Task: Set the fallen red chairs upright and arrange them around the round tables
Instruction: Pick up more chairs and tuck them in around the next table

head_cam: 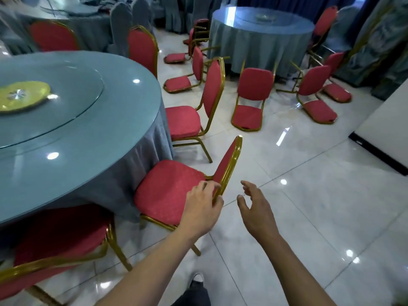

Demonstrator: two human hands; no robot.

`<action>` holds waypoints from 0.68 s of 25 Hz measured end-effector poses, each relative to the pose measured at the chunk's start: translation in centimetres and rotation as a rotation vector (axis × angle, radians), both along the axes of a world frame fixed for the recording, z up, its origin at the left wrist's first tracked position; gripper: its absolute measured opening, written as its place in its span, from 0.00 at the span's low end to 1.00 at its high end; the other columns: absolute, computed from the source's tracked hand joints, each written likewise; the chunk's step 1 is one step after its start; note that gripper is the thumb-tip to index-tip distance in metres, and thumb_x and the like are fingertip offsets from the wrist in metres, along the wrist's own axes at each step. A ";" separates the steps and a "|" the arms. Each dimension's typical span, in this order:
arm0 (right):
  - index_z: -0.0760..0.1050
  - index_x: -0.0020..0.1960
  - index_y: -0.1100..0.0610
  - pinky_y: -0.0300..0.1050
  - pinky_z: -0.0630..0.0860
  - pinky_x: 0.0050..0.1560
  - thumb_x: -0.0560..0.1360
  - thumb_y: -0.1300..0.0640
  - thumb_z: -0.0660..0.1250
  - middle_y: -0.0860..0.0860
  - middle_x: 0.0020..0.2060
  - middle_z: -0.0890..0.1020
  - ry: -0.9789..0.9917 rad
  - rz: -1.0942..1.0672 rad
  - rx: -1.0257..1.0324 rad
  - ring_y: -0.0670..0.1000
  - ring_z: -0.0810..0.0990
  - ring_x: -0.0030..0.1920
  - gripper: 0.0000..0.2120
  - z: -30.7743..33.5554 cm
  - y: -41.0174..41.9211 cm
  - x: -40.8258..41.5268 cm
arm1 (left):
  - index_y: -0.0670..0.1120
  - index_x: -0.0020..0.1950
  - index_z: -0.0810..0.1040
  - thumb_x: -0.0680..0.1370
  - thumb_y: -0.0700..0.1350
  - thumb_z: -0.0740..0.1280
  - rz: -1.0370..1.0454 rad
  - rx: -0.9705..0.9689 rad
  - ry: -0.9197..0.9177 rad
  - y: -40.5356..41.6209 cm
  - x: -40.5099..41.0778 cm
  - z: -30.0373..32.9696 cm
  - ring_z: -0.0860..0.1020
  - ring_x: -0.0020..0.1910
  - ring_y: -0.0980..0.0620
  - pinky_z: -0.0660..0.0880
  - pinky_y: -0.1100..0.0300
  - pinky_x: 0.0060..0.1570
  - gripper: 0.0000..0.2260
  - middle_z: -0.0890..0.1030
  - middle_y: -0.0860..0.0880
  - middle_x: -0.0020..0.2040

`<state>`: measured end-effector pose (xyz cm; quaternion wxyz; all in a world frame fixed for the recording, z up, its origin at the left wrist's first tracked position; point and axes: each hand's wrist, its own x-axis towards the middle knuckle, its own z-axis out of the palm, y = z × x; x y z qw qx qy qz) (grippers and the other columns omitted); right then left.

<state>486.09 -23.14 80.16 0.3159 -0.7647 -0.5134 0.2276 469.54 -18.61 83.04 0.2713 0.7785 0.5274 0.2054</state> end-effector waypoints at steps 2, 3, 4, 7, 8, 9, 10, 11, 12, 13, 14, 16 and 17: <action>0.64 0.74 0.43 0.42 0.72 0.60 0.82 0.50 0.62 0.46 0.69 0.74 -0.018 0.010 -0.004 0.46 0.73 0.67 0.21 -0.2 2.7 3.0 | 0.55 0.65 0.71 0.83 0.52 0.61 0.027 -0.003 0.001 2.2 2.7 -0.8 0.71 0.58 0.53 0.70 0.53 0.64 0.11 0.72 0.55 0.61; 0.64 0.74 0.43 0.42 0.72 0.60 0.82 0.50 0.62 0.46 0.69 0.74 -0.024 0.021 -0.007 0.46 0.73 0.67 0.21 -0.3 4.0 4.3 | 0.55 0.65 0.71 0.83 0.52 0.61 0.046 -0.012 0.005 3.4 3.8 -1.3 0.71 0.58 0.53 0.70 0.52 0.64 0.11 0.72 0.55 0.61; 0.64 0.74 0.43 0.43 0.72 0.60 0.82 0.50 0.62 0.46 0.69 0.74 -0.031 0.037 -0.008 0.46 0.73 0.67 0.21 -0.5 5.4 5.7 | 0.55 0.65 0.71 0.83 0.52 0.60 0.068 -0.025 0.004 4.6 4.9 -1.7 0.71 0.58 0.53 0.71 0.52 0.64 0.11 0.72 0.55 0.61; 0.64 0.74 0.43 0.44 0.73 0.61 0.82 0.49 0.62 0.46 0.69 0.74 -0.060 0.098 -0.030 0.45 0.73 0.67 0.21 -0.8 10.2 9.4 | 0.55 0.65 0.71 0.83 0.52 0.60 0.124 -0.063 -0.014 8.7 8.5 -3.0 0.71 0.58 0.53 0.71 0.51 0.65 0.11 0.72 0.55 0.62; 0.63 0.74 0.43 0.44 0.73 0.62 0.82 0.49 0.62 0.46 0.69 0.74 -0.078 0.126 -0.046 0.45 0.73 0.67 0.21 -0.8 11.6 10.3 | 0.55 0.65 0.71 0.83 0.52 0.60 0.147 -0.079 -0.021 9.7 9.6 -3.2 0.70 0.59 0.53 0.71 0.51 0.65 0.11 0.72 0.55 0.62; 0.63 0.74 0.43 0.44 0.73 0.62 0.82 0.49 0.62 0.45 0.69 0.74 -0.092 0.157 -0.055 0.45 0.73 0.67 0.21 -0.9 12.9 11.1 | 0.55 0.66 0.71 0.83 0.52 0.61 0.172 -0.092 -0.028 10.6 10.5 -3.3 0.70 0.59 0.53 0.70 0.52 0.65 0.12 0.72 0.55 0.62; 0.63 0.74 0.43 0.45 0.73 0.62 0.82 0.48 0.62 0.45 0.69 0.73 -0.107 0.187 -0.056 0.45 0.73 0.67 0.21 -0.9 14.3 12.0 | 0.55 0.66 0.70 0.83 0.52 0.61 0.191 -0.093 -0.026 11.6 11.3 -3.3 0.70 0.59 0.54 0.70 0.52 0.65 0.12 0.72 0.55 0.62; 0.63 0.75 0.42 0.45 0.73 0.63 0.82 0.48 0.62 0.44 0.69 0.73 -0.111 0.210 -0.054 0.44 0.73 0.67 0.22 -0.8 15.7 12.8 | 0.55 0.66 0.70 0.83 0.52 0.61 0.203 -0.088 -0.012 12.3 12.1 -3.5 0.70 0.58 0.54 0.70 0.53 0.65 0.12 0.72 0.55 0.62; 0.63 0.75 0.42 0.46 0.73 0.64 0.82 0.48 0.61 0.44 0.69 0.73 -0.103 0.231 -0.049 0.44 0.72 0.67 0.22 -0.9 17.3 13.5 | 0.55 0.67 0.70 0.82 0.52 0.61 0.226 -0.087 -0.002 13.0 12.7 -3.8 0.70 0.58 0.54 0.70 0.54 0.64 0.13 0.72 0.55 0.62; 0.63 0.75 0.42 0.47 0.73 0.64 0.82 0.47 0.61 0.44 0.69 0.73 -0.087 0.251 -0.054 0.44 0.72 0.67 0.22 -0.9 18.5 14.1 | 0.55 0.67 0.70 0.82 0.52 0.61 0.243 -0.090 0.009 13.4 13.0 -4.0 0.70 0.58 0.54 0.70 0.54 0.64 0.13 0.72 0.55 0.62; 0.63 0.75 0.42 0.47 0.73 0.65 0.82 0.47 0.61 0.43 0.69 0.73 -0.077 0.275 -0.058 0.44 0.72 0.67 0.22 -1.0 19.5 14.6 | 0.56 0.67 0.69 0.83 0.52 0.60 0.262 -0.092 0.014 13.7 13.2 -4.2 0.70 0.58 0.55 0.70 0.55 0.63 0.13 0.71 0.56 0.62; 0.62 0.75 0.42 0.48 0.73 0.66 0.82 0.46 0.61 0.44 0.70 0.72 -0.090 0.344 -0.082 0.44 0.71 0.69 0.22 -1.4 21.1 15.4 | 0.56 0.67 0.69 0.83 0.53 0.59 0.310 -0.114 0.029 13.7 13.5 -4.5 0.69 0.58 0.55 0.70 0.56 0.63 0.13 0.71 0.57 0.63; 0.62 0.75 0.42 0.48 0.73 0.66 0.82 0.45 0.61 0.44 0.70 0.72 -0.109 0.387 -0.092 0.45 0.70 0.69 0.23 -1.7 22.2 15.7 | 0.56 0.68 0.69 0.83 0.54 0.59 0.348 -0.134 0.025 13.8 13.7 -4.8 0.69 0.58 0.56 0.70 0.57 0.63 0.13 0.71 0.57 0.62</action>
